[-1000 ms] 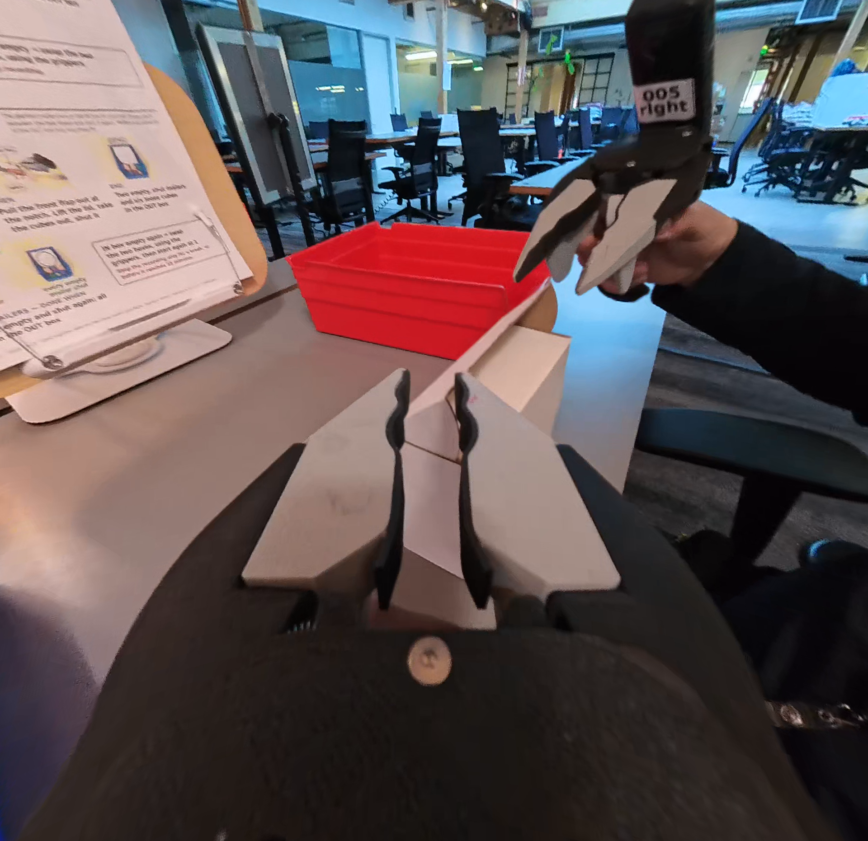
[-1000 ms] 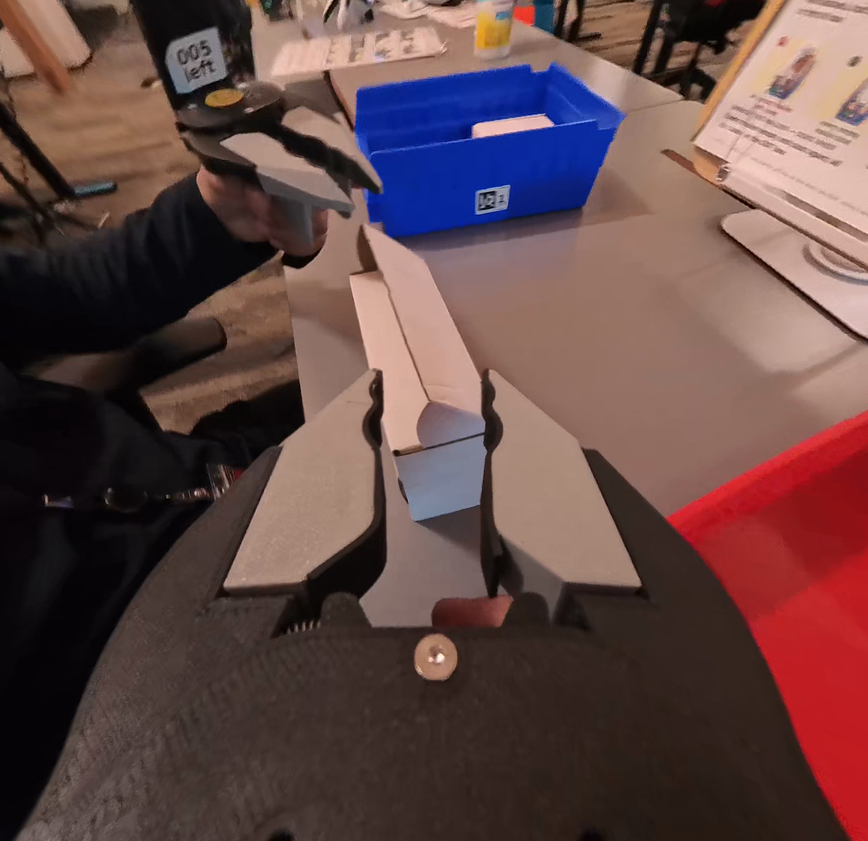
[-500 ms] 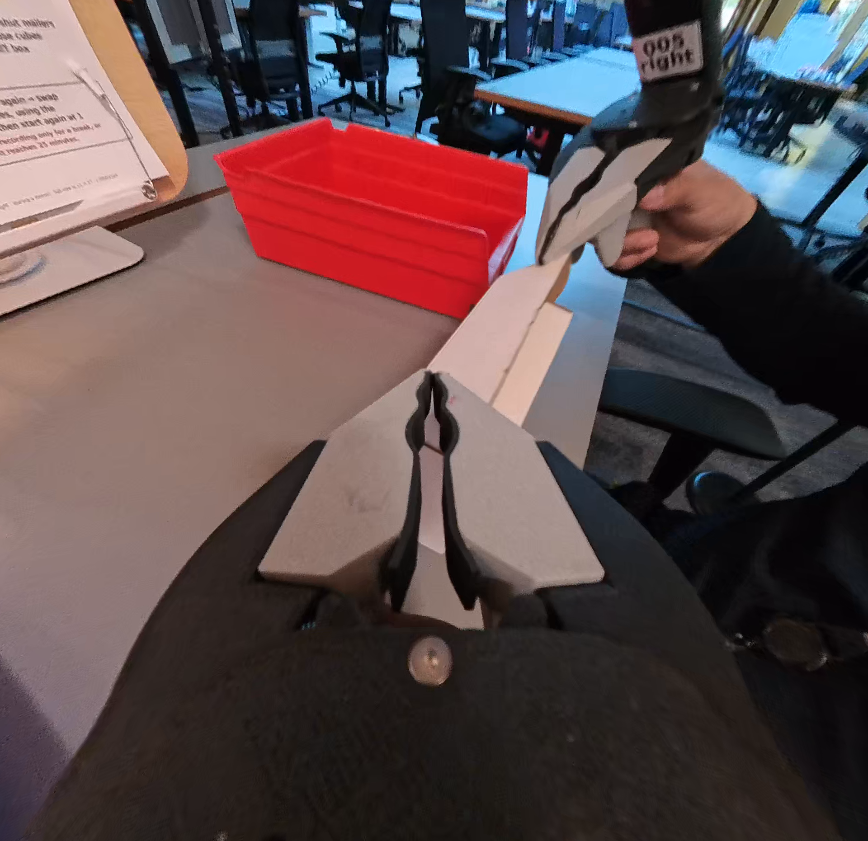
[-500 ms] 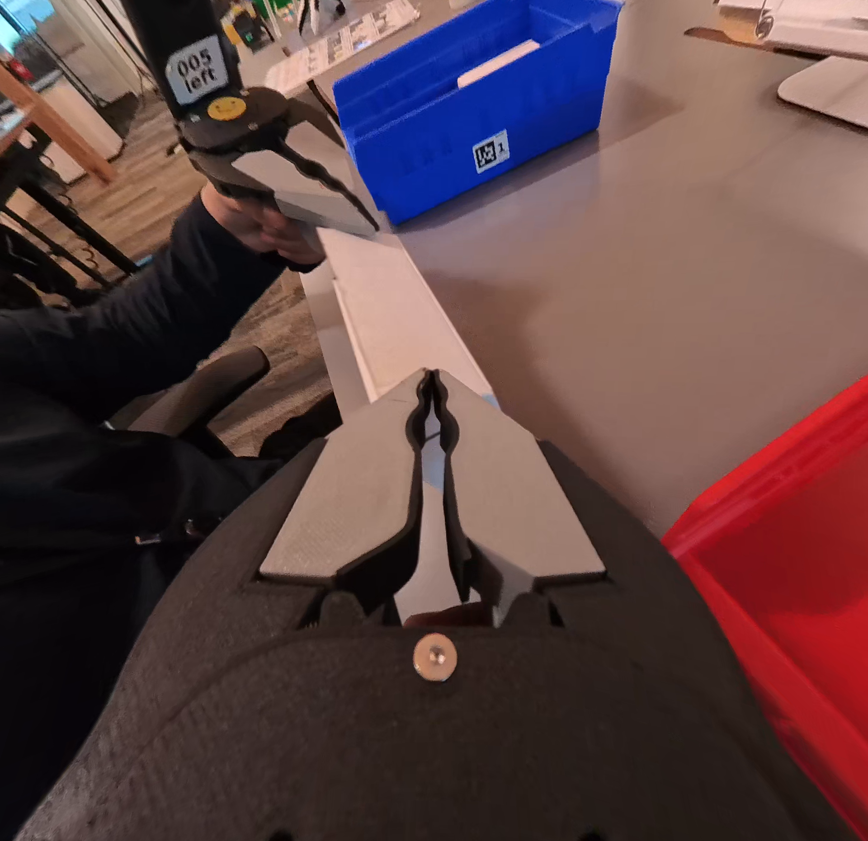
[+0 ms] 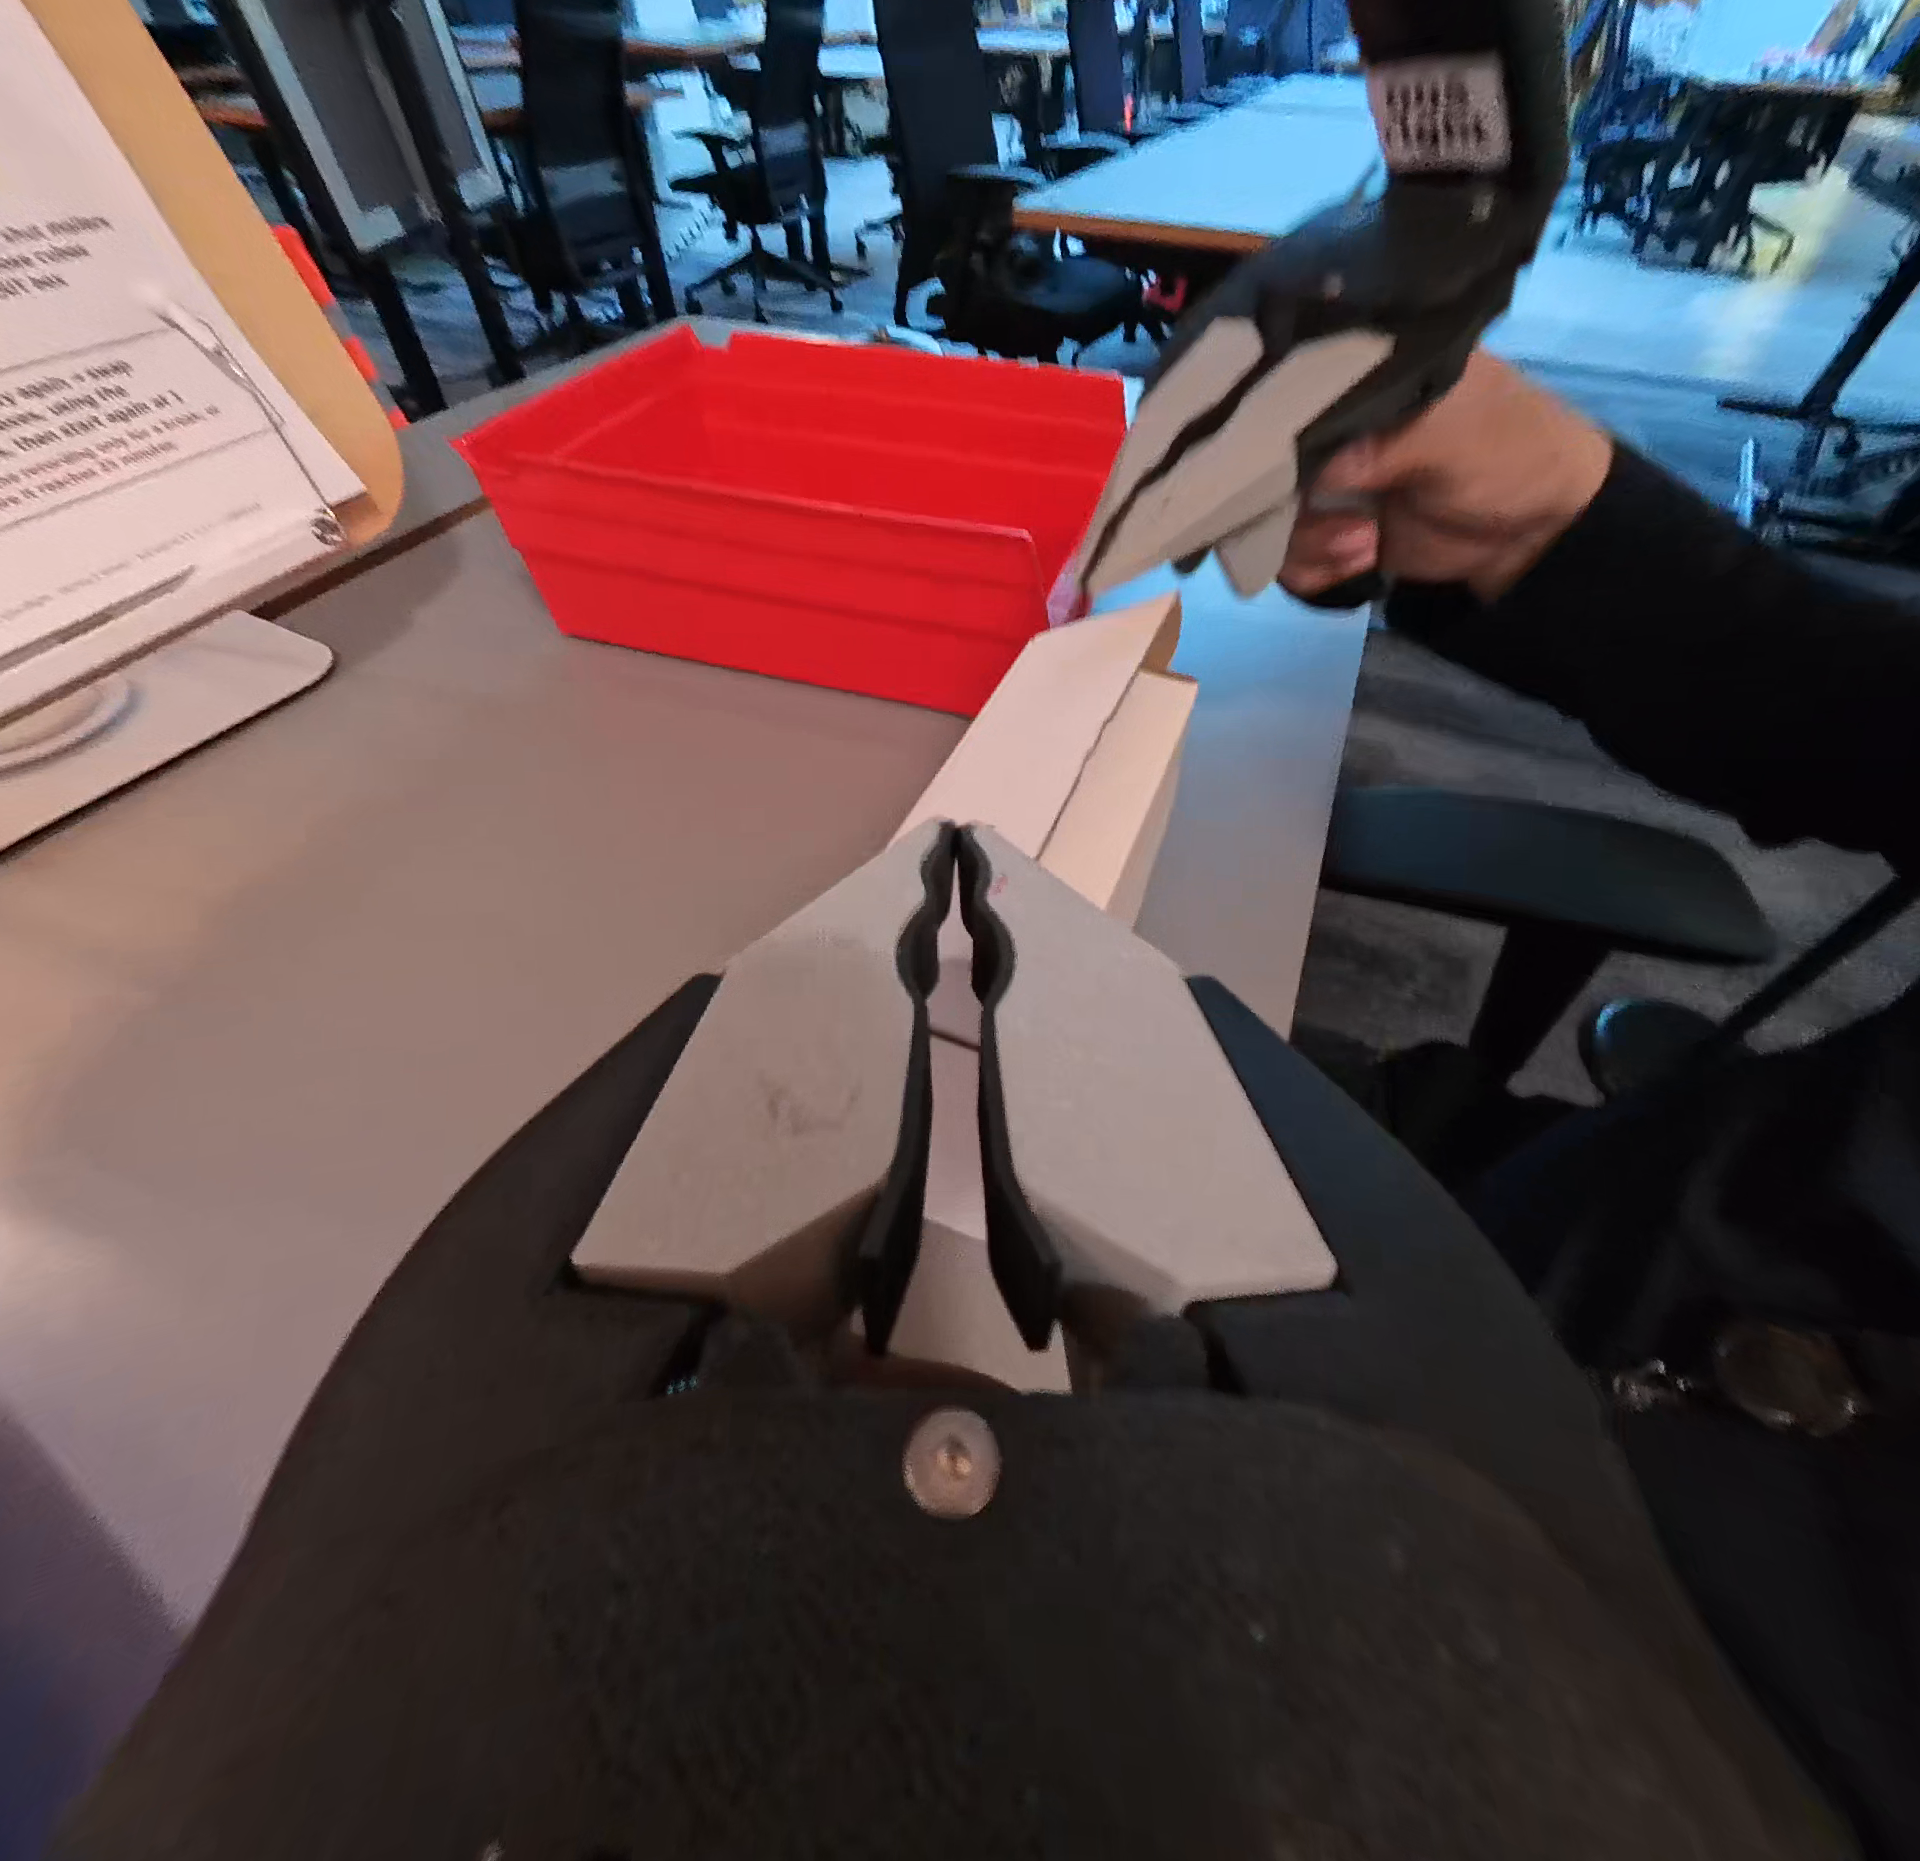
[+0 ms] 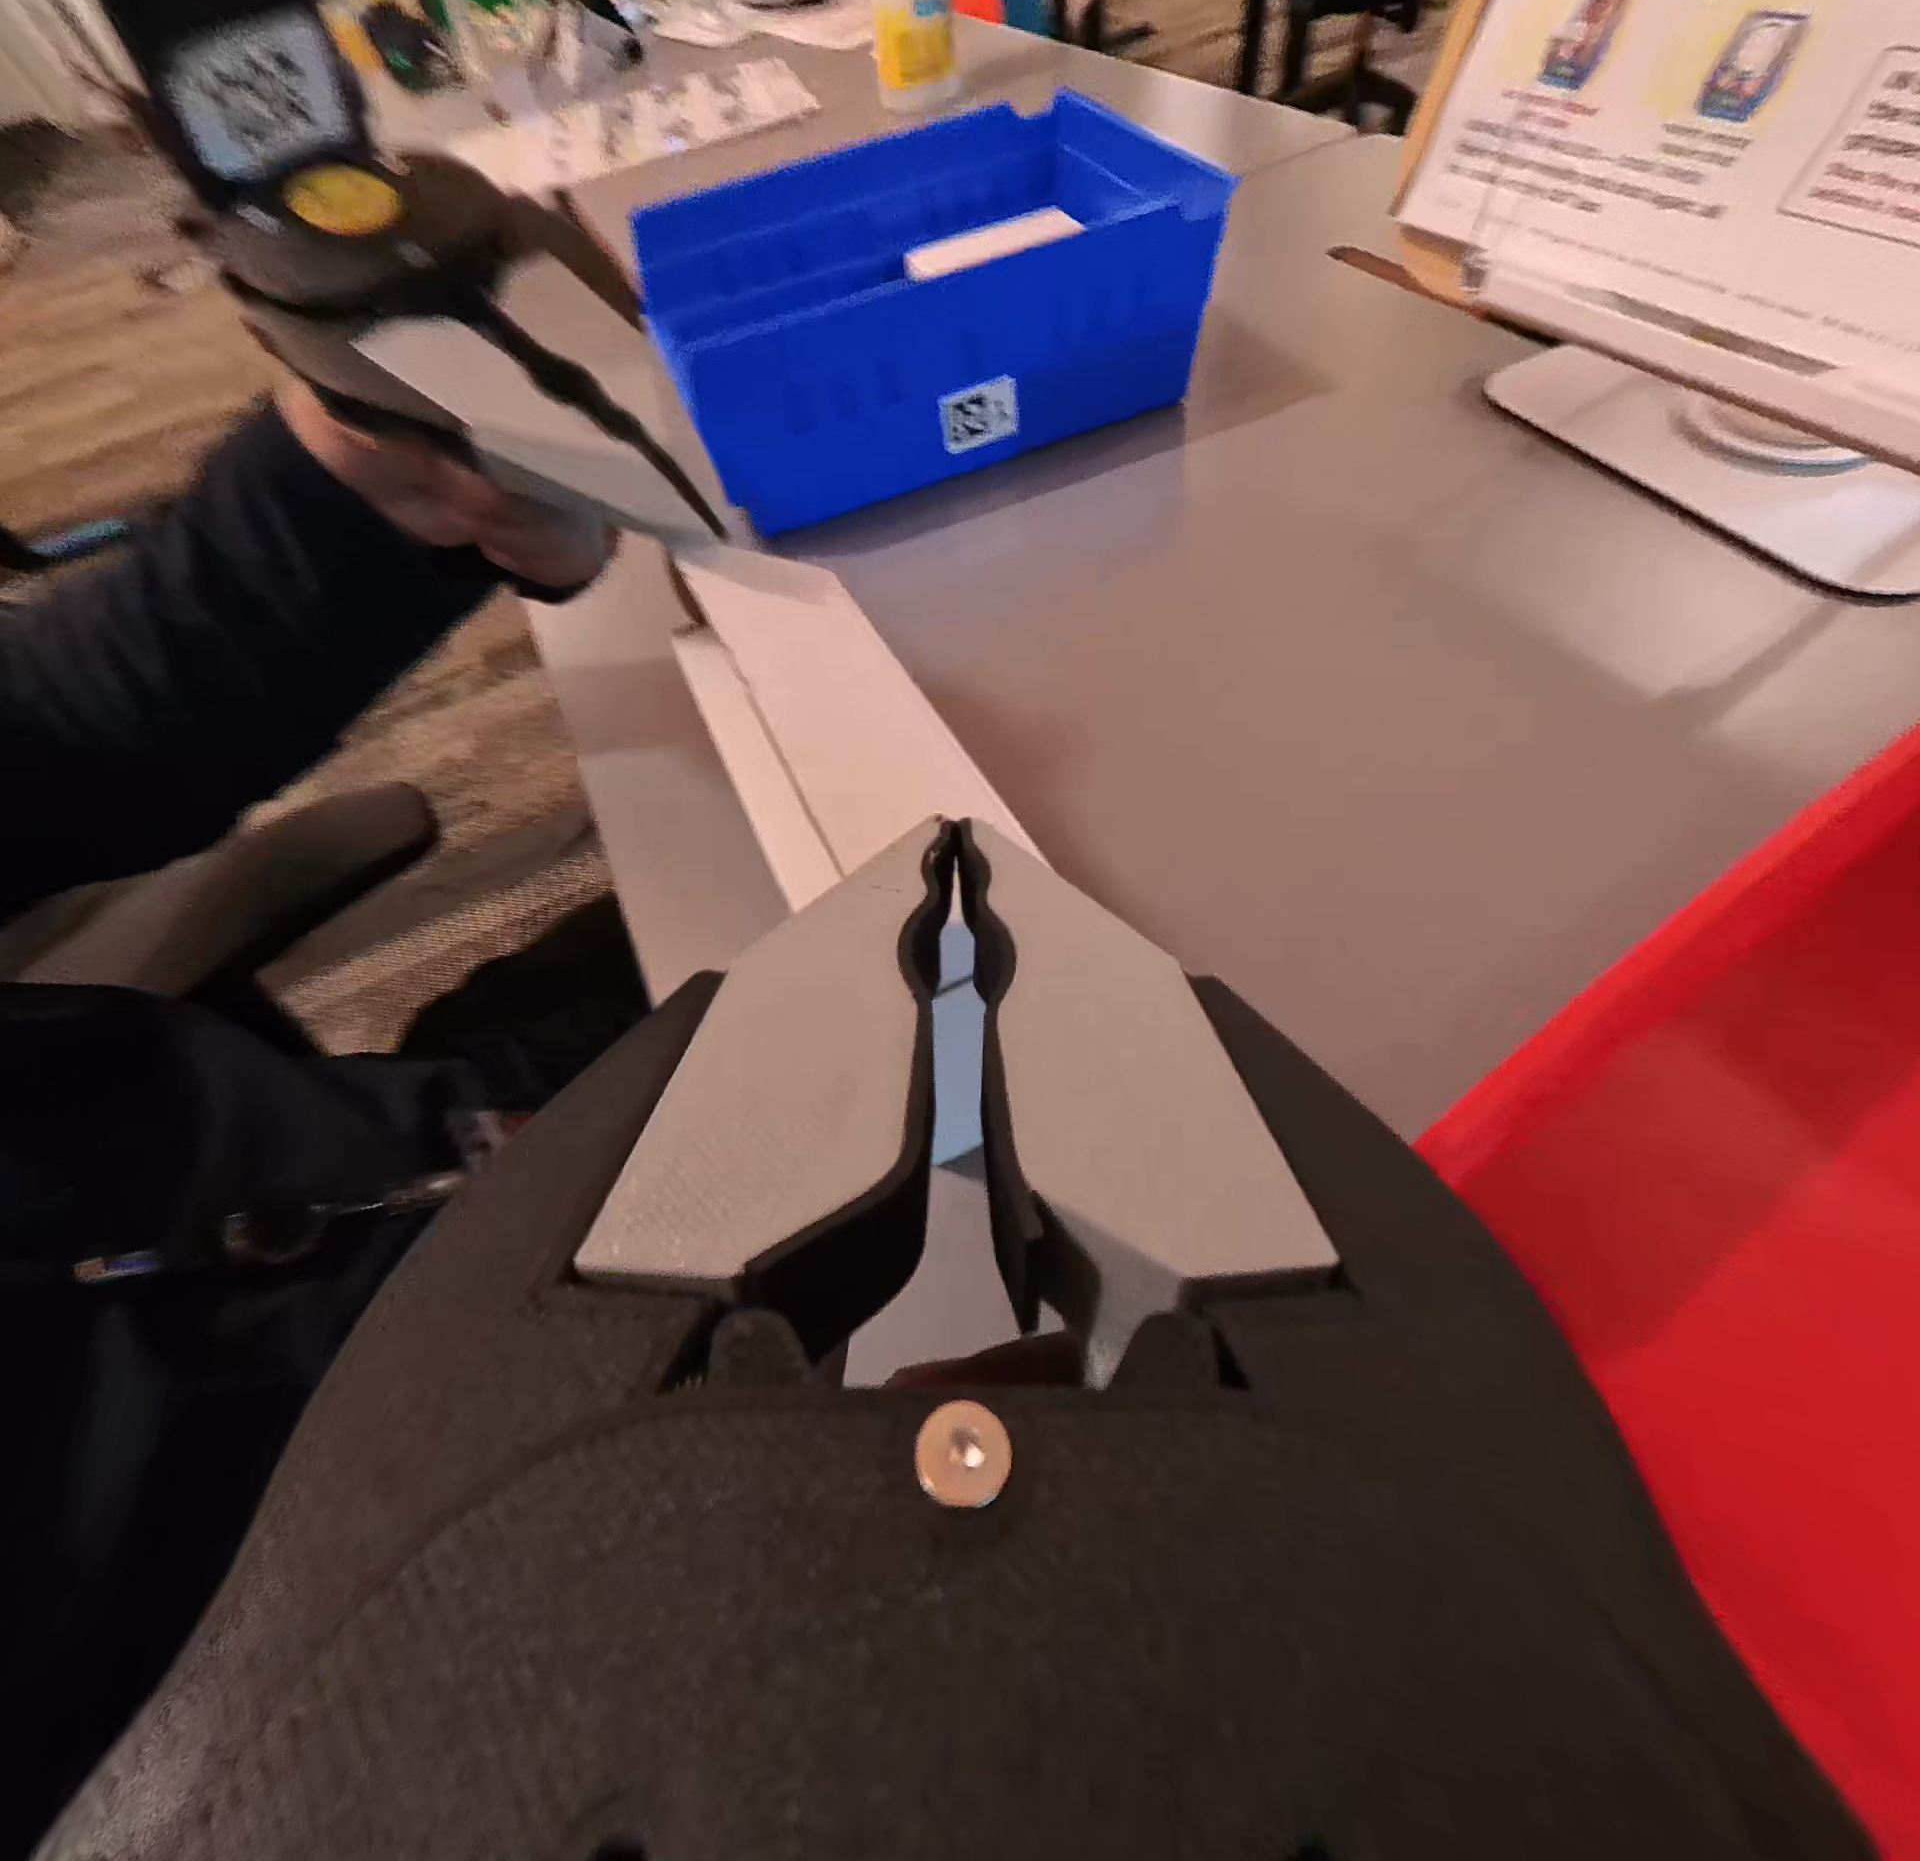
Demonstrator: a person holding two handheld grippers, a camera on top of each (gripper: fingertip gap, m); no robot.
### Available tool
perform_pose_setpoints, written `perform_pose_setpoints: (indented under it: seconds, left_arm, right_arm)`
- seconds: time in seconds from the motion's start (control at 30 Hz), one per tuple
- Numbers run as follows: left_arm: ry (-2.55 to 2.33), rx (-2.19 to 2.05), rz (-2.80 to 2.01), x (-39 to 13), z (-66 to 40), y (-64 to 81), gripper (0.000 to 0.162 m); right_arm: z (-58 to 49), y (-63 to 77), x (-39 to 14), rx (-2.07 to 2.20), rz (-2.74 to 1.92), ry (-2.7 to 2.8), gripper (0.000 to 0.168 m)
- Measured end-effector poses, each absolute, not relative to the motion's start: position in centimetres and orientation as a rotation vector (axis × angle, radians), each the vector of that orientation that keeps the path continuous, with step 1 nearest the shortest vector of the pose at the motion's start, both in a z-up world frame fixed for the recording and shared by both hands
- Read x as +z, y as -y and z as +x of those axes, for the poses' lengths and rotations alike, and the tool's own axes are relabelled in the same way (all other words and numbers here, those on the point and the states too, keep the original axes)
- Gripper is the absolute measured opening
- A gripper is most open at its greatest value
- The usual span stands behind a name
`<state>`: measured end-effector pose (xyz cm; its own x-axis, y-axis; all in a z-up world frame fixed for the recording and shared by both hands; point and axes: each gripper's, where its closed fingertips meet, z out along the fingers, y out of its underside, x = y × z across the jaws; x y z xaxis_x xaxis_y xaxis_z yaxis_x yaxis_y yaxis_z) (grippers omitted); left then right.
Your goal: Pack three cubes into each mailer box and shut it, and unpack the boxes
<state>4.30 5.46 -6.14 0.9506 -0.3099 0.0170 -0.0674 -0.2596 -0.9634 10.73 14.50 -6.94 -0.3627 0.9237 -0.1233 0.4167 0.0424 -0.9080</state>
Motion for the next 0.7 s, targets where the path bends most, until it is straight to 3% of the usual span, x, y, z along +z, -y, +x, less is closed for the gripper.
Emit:
perform_pose_setpoints:
  seconds: [0.7]
  left_arm:
    - [-0.539, -0.238, -1.978, -9.6, 5.8, -4.0, 0.000]
  right_arm:
    - [12.3, -12.9, -9.5, 1.150, -1.307, 2.039, 0.000]
